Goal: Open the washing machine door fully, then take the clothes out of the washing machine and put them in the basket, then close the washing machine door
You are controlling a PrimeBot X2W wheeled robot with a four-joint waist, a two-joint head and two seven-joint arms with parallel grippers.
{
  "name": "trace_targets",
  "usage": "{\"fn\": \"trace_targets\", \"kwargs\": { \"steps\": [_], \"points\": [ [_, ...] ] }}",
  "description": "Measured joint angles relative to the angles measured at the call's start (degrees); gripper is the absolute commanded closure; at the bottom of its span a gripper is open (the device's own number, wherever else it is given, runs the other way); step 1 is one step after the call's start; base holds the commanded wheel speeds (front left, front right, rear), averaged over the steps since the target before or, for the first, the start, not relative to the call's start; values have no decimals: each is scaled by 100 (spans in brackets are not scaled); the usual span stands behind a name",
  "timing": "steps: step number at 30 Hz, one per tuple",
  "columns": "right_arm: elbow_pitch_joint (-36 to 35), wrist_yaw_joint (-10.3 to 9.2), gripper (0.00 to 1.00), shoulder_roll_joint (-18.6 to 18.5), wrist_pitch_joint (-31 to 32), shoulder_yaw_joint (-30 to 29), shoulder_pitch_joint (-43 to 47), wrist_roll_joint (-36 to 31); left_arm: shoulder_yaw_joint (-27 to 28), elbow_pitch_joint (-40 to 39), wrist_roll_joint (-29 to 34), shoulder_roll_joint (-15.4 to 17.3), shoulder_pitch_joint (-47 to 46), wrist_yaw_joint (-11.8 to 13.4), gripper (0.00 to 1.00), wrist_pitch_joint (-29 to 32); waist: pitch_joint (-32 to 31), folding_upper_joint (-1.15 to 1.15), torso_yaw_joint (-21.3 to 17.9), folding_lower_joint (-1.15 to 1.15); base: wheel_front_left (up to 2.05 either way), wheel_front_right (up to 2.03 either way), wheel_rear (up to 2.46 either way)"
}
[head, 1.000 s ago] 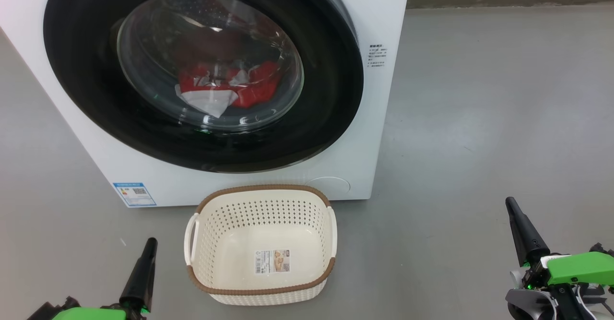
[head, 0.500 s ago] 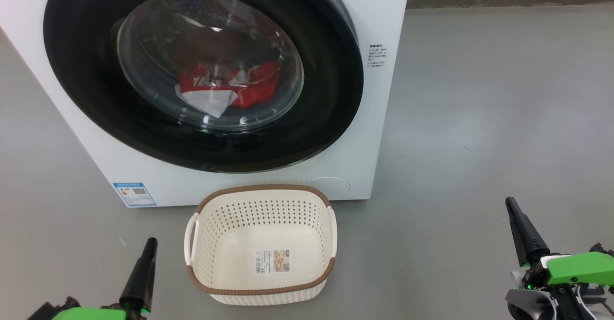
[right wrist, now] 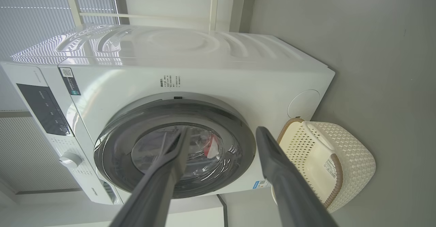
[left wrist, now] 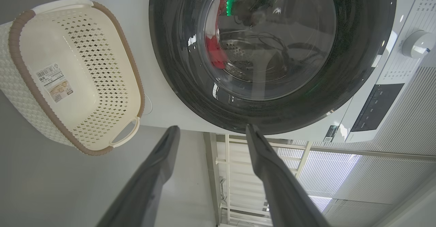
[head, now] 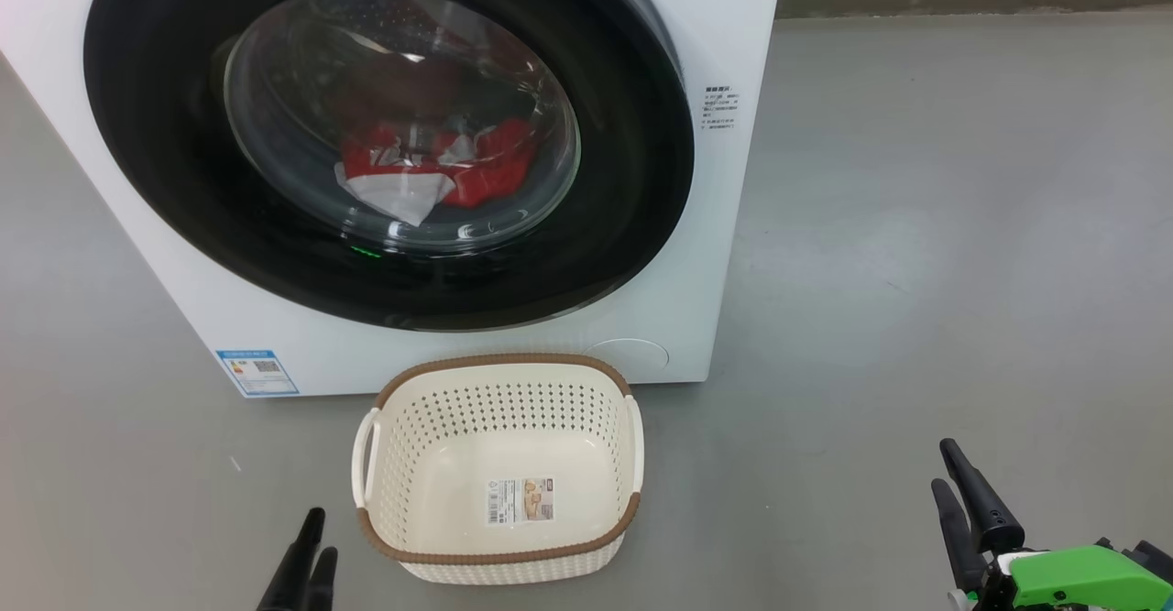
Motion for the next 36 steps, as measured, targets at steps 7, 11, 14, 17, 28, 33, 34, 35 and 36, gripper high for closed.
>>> {"fn": "trace_targets", "kwargs": {
  "steps": [7,11,14,17,28,33,34,35,36],
  "points": [
    [3,-1,0,-5,-120,146,-52,-2,-141,0,12,3,-22,0,0,-109,0,0,-2,0,0,0,0],
    [14,-1,0,-9,-180,281,-64,-54,-233,-5,168,20,-132,0,0,-203,-1,0,-4,0,0,0,0],
    [36,0,0,-25,-235,337,-169,-134,-311,-5,307,30,-169,0,0,-261,-2,0,-5,0,0,0,0],
    [57,0,0,-44,-305,446,-270,-287,-343,-5,477,63,-232,0,0,-311,-5,0,-6,0,0,0,0],
    [102,-1,0,-38,-486,497,-408,-1037,-343,-103,1471,70,-250,19,0,-504,-3,0,-11,0,0,0,0],
    [113,-1,0,-37,-563,514,-412,-1481,-403,-133,1983,67,-369,49,0,-571,-2,0,-13,0,0,0,0],
    [114,-1,0,-37,-588,514,-417,-1567,-430,-133,2086,67,-370,54,0,-602,-3,0,-13,0,0,0,0],
    [121,-1,0,-38,-602,519,-436,-1641,-454,-133,2180,67,-370,89,0,-613,-3,0,-13,0,0,0,0],
    [129,-1,0,-38,-608,528,-472,-1761,-471,-131,2267,66,-370,98,0,-615,-4,0,-13,0,0,0,0]
  ]
}}
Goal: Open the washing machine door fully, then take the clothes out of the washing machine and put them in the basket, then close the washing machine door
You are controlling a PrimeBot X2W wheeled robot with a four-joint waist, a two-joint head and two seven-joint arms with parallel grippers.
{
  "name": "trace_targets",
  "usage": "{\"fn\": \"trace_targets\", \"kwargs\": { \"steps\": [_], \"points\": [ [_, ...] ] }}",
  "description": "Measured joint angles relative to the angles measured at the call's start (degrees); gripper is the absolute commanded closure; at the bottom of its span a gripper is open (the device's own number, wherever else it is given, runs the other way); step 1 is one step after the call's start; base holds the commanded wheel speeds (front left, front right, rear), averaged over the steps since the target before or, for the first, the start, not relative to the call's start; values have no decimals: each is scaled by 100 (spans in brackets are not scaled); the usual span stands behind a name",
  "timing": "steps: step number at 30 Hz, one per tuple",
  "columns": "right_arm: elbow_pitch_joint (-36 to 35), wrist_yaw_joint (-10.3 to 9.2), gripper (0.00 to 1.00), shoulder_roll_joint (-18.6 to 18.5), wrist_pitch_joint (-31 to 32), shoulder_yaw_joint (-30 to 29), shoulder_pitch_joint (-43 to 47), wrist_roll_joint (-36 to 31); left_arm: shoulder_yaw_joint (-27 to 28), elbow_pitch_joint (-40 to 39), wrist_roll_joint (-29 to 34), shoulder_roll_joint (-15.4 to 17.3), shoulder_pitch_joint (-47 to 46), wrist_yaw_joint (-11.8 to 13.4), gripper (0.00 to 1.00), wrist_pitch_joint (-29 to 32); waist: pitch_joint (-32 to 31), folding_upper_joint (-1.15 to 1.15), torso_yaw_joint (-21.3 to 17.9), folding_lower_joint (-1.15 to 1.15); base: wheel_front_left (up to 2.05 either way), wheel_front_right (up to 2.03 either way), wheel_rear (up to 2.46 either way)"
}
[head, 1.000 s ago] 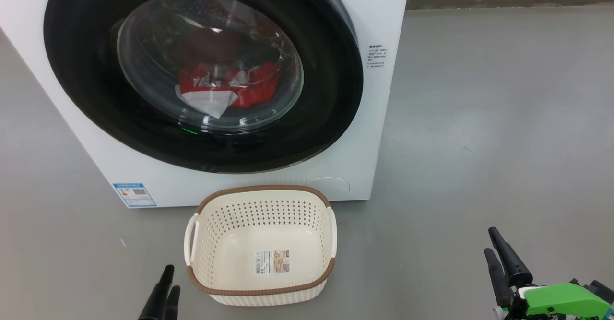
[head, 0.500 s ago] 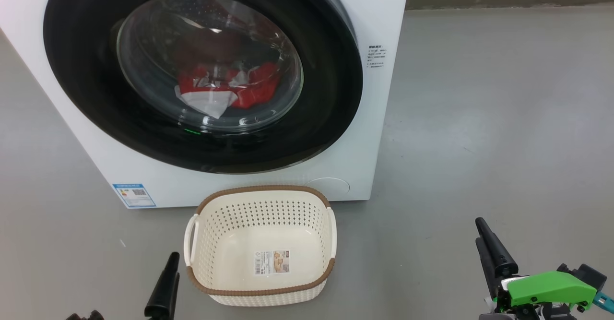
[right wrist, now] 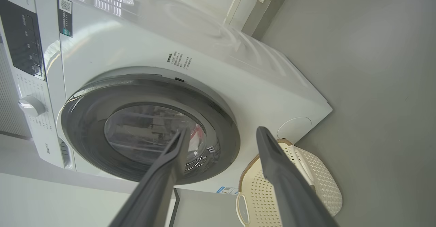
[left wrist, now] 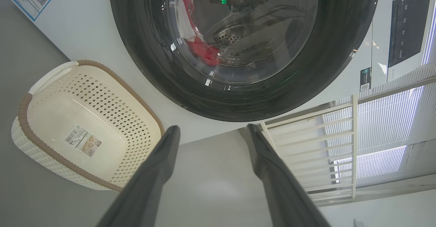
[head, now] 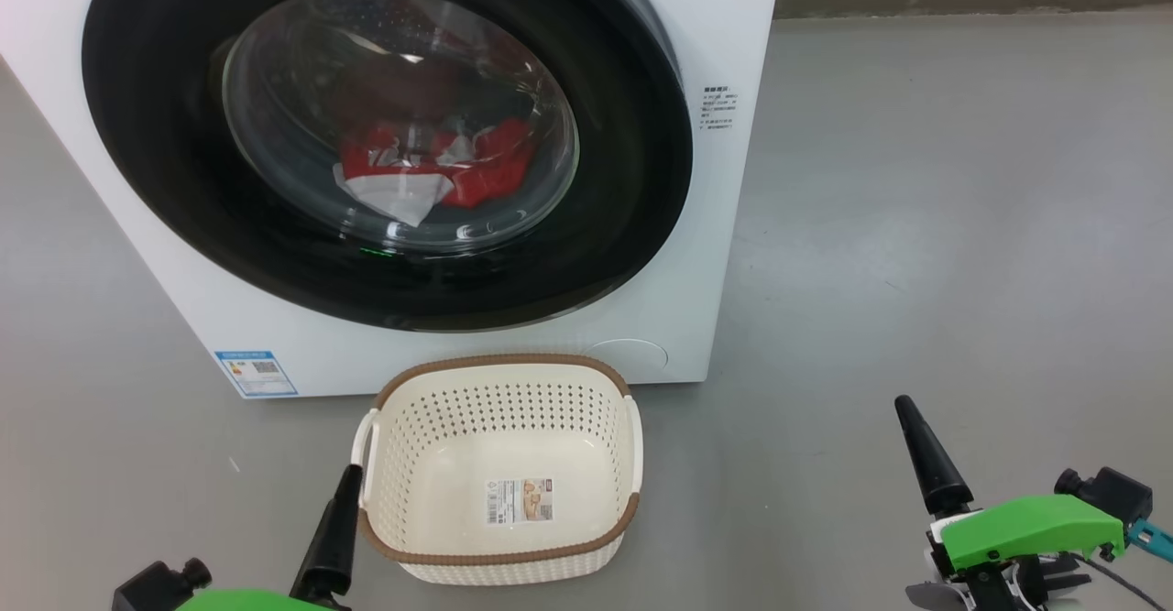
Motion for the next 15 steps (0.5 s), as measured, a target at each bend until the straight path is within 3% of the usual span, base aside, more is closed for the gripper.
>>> {"fn": "trace_targets", "kwargs": {
  "steps": [15],
  "points": [
    [-26,1,0,-3,-225,127,-155,-1213,-148,-29,1248,0,-115,105,0,-245,-22,0,-6,0,0,0,0]
  ]
}}
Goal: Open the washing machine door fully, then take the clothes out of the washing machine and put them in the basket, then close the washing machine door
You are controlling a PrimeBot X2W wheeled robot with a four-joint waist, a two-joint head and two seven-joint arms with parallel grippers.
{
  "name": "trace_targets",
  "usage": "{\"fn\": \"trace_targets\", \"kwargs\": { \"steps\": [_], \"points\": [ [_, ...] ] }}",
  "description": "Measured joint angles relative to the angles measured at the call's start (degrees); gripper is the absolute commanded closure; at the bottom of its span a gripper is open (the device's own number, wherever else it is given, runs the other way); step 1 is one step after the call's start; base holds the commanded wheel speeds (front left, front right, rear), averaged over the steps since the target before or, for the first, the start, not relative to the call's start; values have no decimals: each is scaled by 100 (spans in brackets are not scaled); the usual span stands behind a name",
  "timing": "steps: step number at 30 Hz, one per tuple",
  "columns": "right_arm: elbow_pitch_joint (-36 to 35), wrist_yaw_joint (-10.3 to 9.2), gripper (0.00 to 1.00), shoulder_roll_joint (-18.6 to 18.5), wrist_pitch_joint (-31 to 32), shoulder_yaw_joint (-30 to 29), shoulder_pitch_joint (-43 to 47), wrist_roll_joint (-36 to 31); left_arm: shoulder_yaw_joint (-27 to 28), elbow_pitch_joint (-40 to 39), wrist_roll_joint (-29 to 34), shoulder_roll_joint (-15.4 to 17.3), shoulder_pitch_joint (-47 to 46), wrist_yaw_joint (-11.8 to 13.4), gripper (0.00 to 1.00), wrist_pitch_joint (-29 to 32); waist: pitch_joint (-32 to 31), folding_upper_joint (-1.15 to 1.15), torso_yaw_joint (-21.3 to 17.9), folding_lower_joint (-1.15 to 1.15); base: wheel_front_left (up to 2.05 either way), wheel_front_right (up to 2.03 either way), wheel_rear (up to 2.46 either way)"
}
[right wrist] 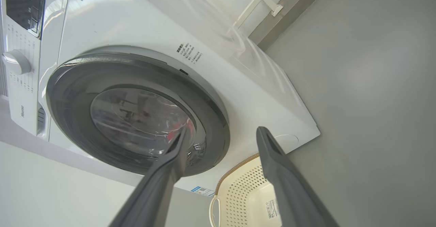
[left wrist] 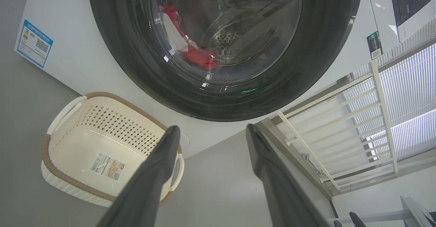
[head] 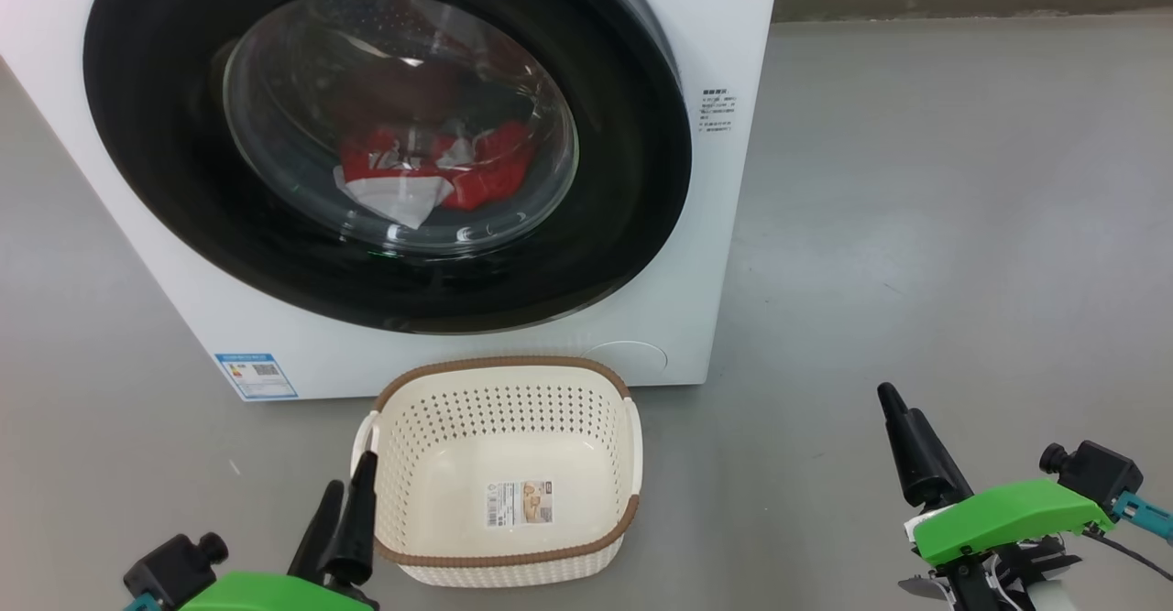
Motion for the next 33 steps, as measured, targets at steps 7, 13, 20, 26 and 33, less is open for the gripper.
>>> {"fn": "trace_targets", "kwargs": {
  "steps": [7,13,20,26,33],
  "points": [
    [0,0,0,-5,-104,24,-43,-532,-43,-63,508,0,-42,97,0,-107,-3,0,3,0,0,0,0],
    [-20,0,0,-13,-222,142,-137,-966,-69,44,1020,0,-119,160,0,-232,13,0,-7,0,0,0,0],
    [-22,0,0,-25,-322,163,-265,-1407,-107,86,1491,0,-308,220,0,-350,5,0,-36,0,0,0,0],
    [-2,0,0,-30,-416,197,-382,-1846,-141,86,1891,0,-340,257,0,-444,-11,0,-60,0,0,0,0],
    [15,0,0,-40,-538,234,-469,-2314,-199,137,2330,1,-442,349,0,-559,-17,0,-56,0,0,0,0]
  ]
}}
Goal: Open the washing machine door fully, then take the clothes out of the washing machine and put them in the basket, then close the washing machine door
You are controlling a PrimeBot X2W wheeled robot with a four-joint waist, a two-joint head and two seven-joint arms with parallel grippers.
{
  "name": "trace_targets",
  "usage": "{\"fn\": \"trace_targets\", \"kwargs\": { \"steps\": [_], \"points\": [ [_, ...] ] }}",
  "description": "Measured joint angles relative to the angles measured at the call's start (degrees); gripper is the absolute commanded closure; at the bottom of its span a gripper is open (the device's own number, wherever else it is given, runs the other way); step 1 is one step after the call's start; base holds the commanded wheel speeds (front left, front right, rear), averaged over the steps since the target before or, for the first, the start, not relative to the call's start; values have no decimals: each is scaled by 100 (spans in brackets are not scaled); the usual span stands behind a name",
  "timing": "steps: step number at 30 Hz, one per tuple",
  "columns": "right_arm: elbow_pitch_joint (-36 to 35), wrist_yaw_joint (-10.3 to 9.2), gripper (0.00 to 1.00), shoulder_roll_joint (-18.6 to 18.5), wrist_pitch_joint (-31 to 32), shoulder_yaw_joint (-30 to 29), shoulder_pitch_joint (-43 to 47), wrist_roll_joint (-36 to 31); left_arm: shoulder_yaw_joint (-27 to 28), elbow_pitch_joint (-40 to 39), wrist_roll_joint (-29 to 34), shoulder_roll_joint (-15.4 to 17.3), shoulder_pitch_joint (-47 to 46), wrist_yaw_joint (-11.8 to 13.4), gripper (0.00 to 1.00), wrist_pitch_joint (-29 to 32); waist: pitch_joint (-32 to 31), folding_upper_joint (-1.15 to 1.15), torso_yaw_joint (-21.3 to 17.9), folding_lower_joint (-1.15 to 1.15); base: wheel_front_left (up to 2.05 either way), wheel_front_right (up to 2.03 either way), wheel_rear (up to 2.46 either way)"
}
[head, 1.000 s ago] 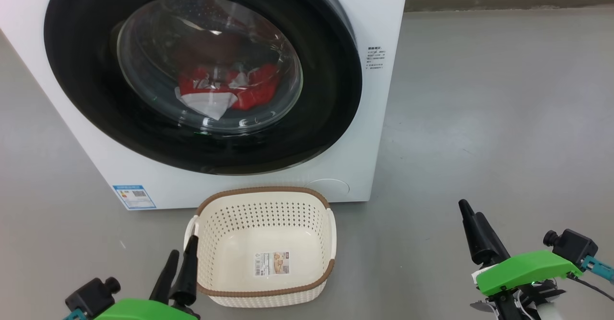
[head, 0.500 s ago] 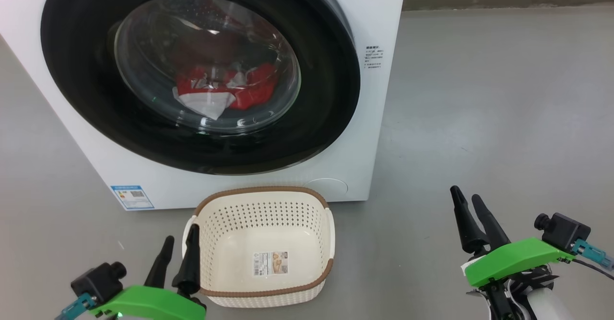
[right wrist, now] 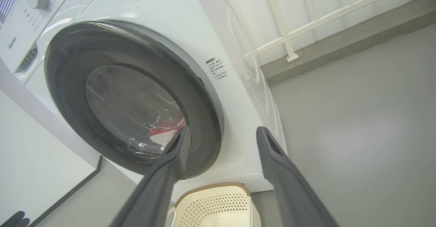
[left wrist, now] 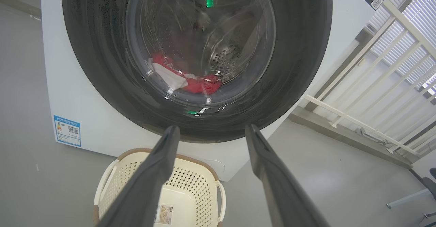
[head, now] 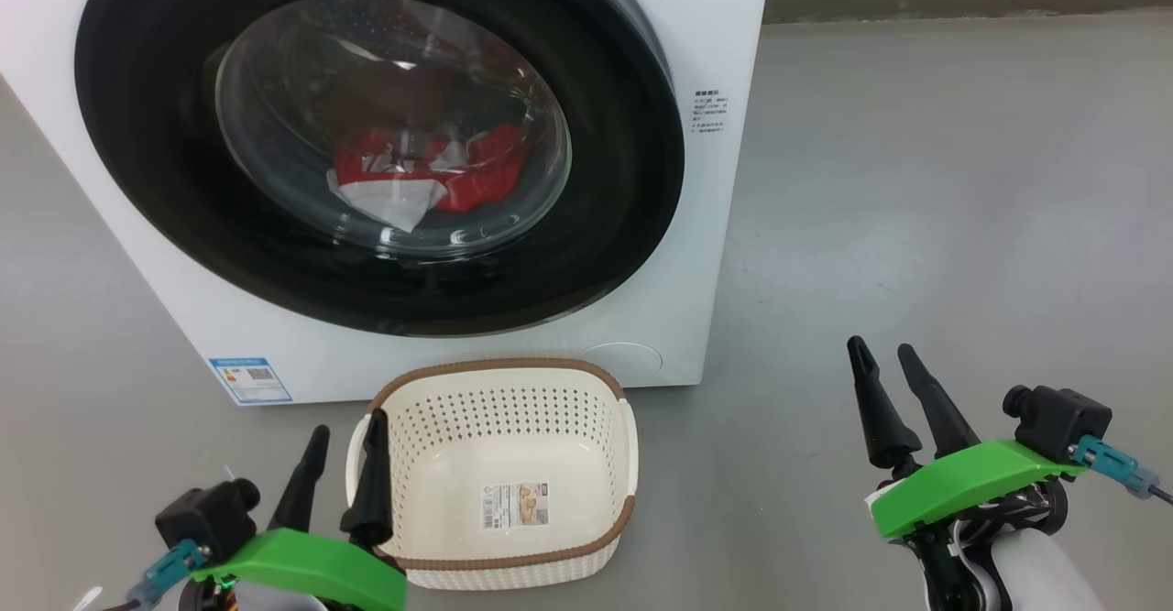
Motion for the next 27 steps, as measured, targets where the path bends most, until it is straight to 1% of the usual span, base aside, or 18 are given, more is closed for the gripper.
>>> {"fn": "trace_targets", "kwargs": {
  "steps": [18,22,27],
  "points": [
    [-34,0,0,-25,-287,111,-277,-1145,-25,-64,1198,1,-254,101,0,-296,53,0,-18,0,0,0,0],
    [-58,0,0,-38,-366,127,-337,-1374,-31,-76,1410,1,-257,152,0,-356,55,0,-27,0,0,0,0],
    [-66,0,0,-55,-428,147,-342,-1669,-59,-74,1674,2,-282,154,0,-455,60,0,-31,0,0,0,0]
  ]
}}
